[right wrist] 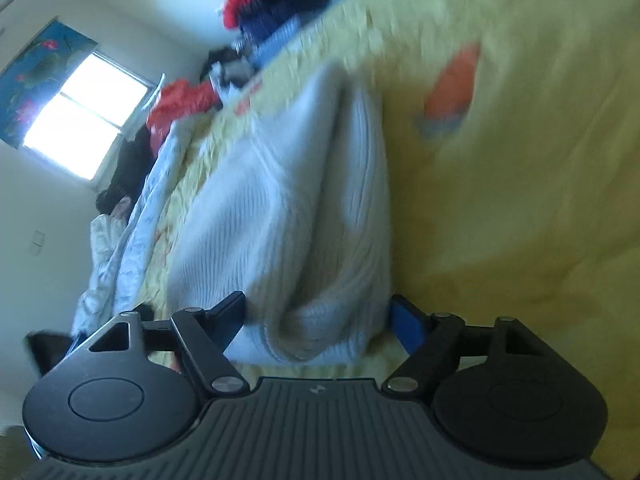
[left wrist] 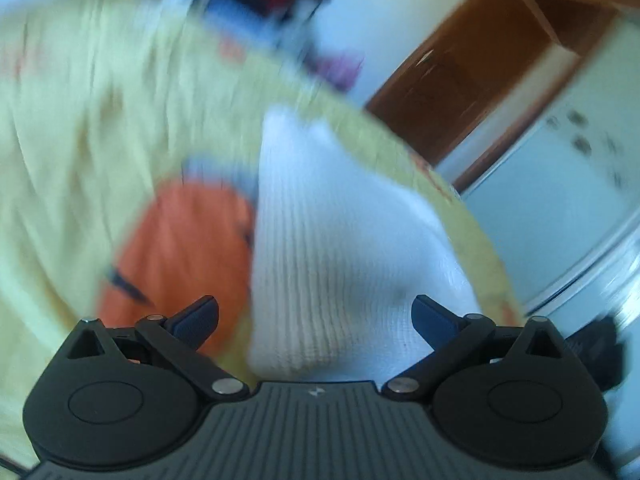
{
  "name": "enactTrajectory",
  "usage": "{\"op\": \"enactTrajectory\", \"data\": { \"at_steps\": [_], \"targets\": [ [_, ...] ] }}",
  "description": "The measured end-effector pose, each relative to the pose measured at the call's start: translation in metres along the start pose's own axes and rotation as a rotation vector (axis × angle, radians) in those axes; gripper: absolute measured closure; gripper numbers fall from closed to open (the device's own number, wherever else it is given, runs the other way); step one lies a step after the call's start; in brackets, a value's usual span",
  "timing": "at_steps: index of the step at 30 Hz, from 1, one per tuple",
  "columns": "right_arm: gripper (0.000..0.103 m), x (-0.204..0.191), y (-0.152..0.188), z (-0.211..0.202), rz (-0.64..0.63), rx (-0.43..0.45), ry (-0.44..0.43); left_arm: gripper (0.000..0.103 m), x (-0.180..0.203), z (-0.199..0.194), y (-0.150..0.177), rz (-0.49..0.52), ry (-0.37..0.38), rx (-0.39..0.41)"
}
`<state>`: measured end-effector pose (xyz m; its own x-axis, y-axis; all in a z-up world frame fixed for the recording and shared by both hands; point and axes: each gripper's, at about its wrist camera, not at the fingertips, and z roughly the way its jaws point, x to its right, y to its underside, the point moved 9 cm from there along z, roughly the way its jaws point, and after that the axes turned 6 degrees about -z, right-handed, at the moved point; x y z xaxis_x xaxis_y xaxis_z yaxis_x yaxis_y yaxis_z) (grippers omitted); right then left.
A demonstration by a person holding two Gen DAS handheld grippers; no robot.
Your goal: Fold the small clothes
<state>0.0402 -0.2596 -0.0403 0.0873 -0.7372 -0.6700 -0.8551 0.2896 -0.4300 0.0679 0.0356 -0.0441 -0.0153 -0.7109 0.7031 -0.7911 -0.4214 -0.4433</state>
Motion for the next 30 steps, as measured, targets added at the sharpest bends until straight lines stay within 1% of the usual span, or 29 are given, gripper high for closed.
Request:
{"op": "enactTrajectory", "data": {
  "at_steps": [1, 2, 3, 4, 5, 6, 7, 8, 9, 10, 11, 13, 14, 15, 16, 17, 18, 20, 22, 23, 24, 25, 26, 27, 28, 30],
  "targets": [
    [0.028, -0.003, 0.004, 0.003, 0.008, 0.005, -0.024, 0.025, -0.003, 0.008, 0.001, -0.055, 0.032, -0.041],
    [0.034, -0.004, 0.002, 0.007, 0.024, 0.009, -0.036, 0.038, -0.005, 0.016, 0.003, -0.103, 0.043, -0.079],
    [0.037, -0.005, 0.004, 0.006, 0.029, 0.004, -0.031, 0.048, -0.007, 0.020, 0.002, -0.119, 0.022, -0.074],
    [0.040, -0.007, 0.004, 0.008, 0.015, -0.006, -0.035, 0.061, -0.005, 0.020, 0.002, -0.118, 0.014, -0.080],
    [0.045, -0.011, 0.006, 0.008, -0.021, -0.021, -0.034, 0.067, -0.002, 0.017, 0.002, -0.109, 0.014, -0.081],
    [0.047, -0.019, 0.009, 0.005, -0.089, -0.034, -0.021, 0.071, 0.004, 0.010, 0.003, -0.087, 0.010, -0.077],
    [0.048, -0.027, 0.010, 0.001, -0.142, -0.040, -0.020, 0.073, 0.010, 0.003, 0.003, -0.053, 0.006, -0.068],
    [0.049, -0.034, 0.012, -0.007, -0.192, -0.040, -0.024, 0.073, 0.017, -0.006, 0.005, -0.012, 0.007, -0.059],
    [0.049, -0.039, 0.014, -0.017, -0.236, -0.030, -0.019, 0.073, 0.019, -0.009, 0.007, 0.004, 0.011, -0.066],
    [0.049, -0.038, 0.012, -0.022, -0.256, -0.030, -0.010, 0.073, 0.019, -0.008, 0.011, 0.016, 0.013, -0.089],
    [0.050, -0.032, 0.014, -0.023, -0.257, -0.040, 0.001, 0.073, 0.016, -0.005, 0.018, 0.016, 0.000, -0.110],
    [0.051, -0.016, 0.014, -0.019, -0.226, -0.058, 0.010, 0.073, 0.013, -0.002, 0.027, 0.019, -0.019, -0.107],
    [0.051, -0.010, 0.016, -0.016, -0.202, -0.060, 0.001, 0.071, 0.011, -0.001, 0.026, 0.018, -0.025, -0.100],
    [0.050, -0.010, 0.017, -0.015, -0.192, -0.047, -0.010, 0.067, 0.009, -0.001, 0.024, 0.008, -0.027, -0.098],
    [0.048, -0.011, 0.018, -0.015, -0.191, -0.037, -0.006, 0.060, 0.006, -0.001, 0.022, -0.008, -0.026, -0.098],
    [0.042, -0.013, 0.020, -0.018, -0.190, -0.026, 0.006, 0.057, 0.003, -0.004, 0.022, -0.018, -0.030, -0.099],
    [0.041, -0.015, 0.018, -0.018, -0.184, -0.018, 0.020, 0.054, 0.003, -0.011, 0.022, -0.018, -0.037, -0.091],
    [0.041, -0.018, 0.017, -0.029, -0.191, 0.016, 0.063, 0.054, 0.008, -0.029, 0.016, 0.037, -0.067, -0.039],
    [0.041, -0.031, 0.021, -0.048, -0.264, 0.091, 0.142, 0.049, 0.022, -0.057, 0.012, 0.157, -0.146, 0.076],
    [0.035, -0.039, 0.027, -0.060, -0.312, 0.137, 0.193, 0.047, 0.031, -0.069, 0.014, 0.226, -0.177, 0.135],
    [0.022, -0.044, 0.034, -0.067, -0.342, 0.168, 0.228, 0.038, 0.042, -0.079, 0.016, 0.297, -0.203, 0.198],
    [0.018, -0.050, 0.045, -0.071, -0.383, 0.189, 0.259, 0.029, 0.052, -0.087, 0.022, 0.358, -0.224, 0.257],
    [0.011, -0.055, 0.055, -0.071, -0.429, 0.200, 0.289, 0.025, 0.064, -0.092, 0.030, 0.415, -0.233, 0.312],
    [0.009, -0.057, 0.063, -0.069, -0.470, 0.199, 0.322, 0.020, 0.072, -0.092, 0.038, 0.455, -0.225, 0.340],
    [0.009, -0.056, 0.071, -0.066, -0.505, 0.187, 0.360, 0.019, 0.079, -0.089, 0.050, 0.494, -0.209, 0.362],
    [0.008, -0.051, 0.083, -0.054, -0.514, 0.145, 0.420, 0.019, 0.084, -0.077, 0.066, 0.520, -0.202, 0.352]
  ]
}}
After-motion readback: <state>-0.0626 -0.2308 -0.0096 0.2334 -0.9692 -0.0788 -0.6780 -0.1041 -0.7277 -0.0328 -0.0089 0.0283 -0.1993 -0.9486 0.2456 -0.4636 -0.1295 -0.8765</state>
